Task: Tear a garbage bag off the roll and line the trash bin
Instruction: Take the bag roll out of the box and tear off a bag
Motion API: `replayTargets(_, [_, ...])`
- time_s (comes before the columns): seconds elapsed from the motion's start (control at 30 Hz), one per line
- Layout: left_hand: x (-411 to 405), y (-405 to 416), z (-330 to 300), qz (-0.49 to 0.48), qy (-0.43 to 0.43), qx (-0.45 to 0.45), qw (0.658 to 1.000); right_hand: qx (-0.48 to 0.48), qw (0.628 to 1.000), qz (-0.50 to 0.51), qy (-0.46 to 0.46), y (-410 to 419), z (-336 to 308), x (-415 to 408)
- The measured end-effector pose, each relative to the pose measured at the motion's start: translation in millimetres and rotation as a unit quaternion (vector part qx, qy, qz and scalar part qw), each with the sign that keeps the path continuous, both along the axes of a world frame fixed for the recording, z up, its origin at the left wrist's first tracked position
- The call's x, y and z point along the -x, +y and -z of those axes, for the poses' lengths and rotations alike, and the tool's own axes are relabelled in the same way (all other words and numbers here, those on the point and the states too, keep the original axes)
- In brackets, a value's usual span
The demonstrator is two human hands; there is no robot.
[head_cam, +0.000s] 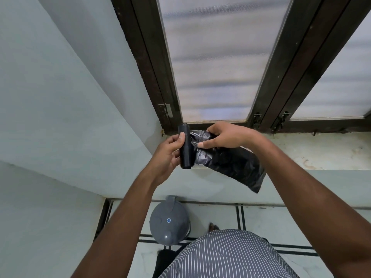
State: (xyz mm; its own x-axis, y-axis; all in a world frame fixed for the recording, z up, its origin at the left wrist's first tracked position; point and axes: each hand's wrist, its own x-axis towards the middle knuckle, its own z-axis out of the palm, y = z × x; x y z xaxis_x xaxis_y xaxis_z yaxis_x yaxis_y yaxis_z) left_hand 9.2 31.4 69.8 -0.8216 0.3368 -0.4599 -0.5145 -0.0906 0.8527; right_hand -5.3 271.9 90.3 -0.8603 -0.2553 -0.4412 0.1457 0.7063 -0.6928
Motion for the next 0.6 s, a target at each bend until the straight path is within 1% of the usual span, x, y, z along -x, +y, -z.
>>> replayTargets(0.07, [0, 0, -1, 0.007, 0.002, 0.007, 1.0, 0.014, 1.0, -0.003, -0.017, 5, -1, 0])
replayTargets(0.17, [0, -2, -3, 0.021, 0.002, 0.027, 0.999, 0.009, 0.999, -0.002, -0.033, 12, -4, 0])
replayTargets(0.3, [1, -3, -5, 0.078, -0.02, 0.028, 0.996, -0.017, 1.0, -0.012, -0.021, 16, -5, 2])
replayTargets(0.4, [1, -2, -5, 0.107, -0.007, 0.052, 0.993, -0.027, 0.999, -0.019, -0.002, 15, -2, 4])
replayTargets(0.6, [5, -1, -1, 0.095, 0.01, 0.052, 0.994, -0.006, 1.0, -0.016, 0.002, 13, 5, 7])
